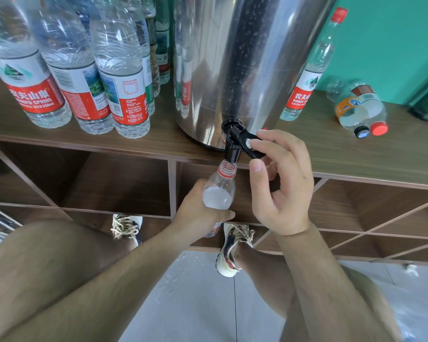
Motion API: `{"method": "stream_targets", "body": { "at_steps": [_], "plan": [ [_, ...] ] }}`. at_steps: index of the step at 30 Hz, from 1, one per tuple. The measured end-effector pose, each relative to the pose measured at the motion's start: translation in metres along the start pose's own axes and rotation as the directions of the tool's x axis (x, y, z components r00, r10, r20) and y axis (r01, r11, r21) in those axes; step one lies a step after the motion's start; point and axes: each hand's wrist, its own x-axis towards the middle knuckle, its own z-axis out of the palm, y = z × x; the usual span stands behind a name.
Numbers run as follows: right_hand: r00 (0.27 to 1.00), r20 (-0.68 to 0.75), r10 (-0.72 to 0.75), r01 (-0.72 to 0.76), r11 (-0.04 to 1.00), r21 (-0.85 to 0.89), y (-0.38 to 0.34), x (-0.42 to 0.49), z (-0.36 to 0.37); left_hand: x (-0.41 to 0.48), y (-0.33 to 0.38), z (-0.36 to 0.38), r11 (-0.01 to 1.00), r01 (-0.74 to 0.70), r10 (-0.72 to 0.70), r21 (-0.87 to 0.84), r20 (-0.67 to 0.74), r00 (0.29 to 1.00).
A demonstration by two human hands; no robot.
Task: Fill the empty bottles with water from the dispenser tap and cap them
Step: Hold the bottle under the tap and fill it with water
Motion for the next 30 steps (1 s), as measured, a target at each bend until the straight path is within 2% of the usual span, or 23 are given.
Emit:
{"method": "stream_targets", "body": {
  "at_steps": [30],
  "plan": [
    [1.0, -0.005, -0.005, 0.005, 1.0, 0.009, -0.0007, -0.0001, 0.0012, 0.0, -0.0008, 0.0012, 1.0, 0.019, -0.019, -0.025, -0.002, 1.0]
  ]
}}
